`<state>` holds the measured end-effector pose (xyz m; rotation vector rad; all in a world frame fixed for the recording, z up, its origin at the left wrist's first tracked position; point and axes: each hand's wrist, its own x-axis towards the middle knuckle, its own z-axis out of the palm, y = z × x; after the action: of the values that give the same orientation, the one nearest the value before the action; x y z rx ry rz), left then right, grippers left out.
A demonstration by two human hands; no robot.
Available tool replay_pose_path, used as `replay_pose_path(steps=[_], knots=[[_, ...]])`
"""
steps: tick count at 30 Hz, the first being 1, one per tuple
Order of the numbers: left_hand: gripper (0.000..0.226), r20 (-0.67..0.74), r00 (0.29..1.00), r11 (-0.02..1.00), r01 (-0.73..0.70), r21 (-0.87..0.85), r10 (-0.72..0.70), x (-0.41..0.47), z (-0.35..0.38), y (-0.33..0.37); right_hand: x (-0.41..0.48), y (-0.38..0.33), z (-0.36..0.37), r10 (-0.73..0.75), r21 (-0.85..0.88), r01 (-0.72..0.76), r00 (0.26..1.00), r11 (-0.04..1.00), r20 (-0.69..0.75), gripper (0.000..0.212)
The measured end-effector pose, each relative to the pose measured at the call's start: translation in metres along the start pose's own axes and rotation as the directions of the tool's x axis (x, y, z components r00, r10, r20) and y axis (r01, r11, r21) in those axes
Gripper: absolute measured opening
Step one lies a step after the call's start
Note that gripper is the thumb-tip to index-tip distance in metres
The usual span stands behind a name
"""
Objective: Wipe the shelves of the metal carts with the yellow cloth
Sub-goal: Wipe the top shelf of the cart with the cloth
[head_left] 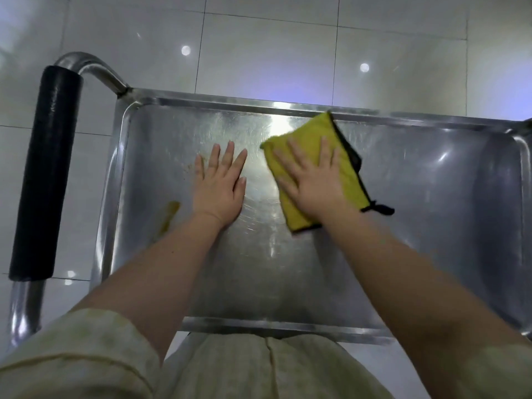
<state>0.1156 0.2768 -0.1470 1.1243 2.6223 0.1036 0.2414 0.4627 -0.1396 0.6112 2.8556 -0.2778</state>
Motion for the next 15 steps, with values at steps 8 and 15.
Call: replay_pose_path(steps=[8,15], knots=[[0.059,0.022,0.999,0.998,-0.039,0.054,0.038,0.0,0.0,-0.001,-0.001,-0.004,0.005,0.248,0.037,-0.248,0.969,0.968,0.019,0.062],[0.057,0.01,0.998,0.998,-0.055,0.039,0.055,-0.001,-0.002,0.002,-0.197,-0.062,0.057,0.057,0.039,-0.058,0.998,0.998,0.019,0.065]])
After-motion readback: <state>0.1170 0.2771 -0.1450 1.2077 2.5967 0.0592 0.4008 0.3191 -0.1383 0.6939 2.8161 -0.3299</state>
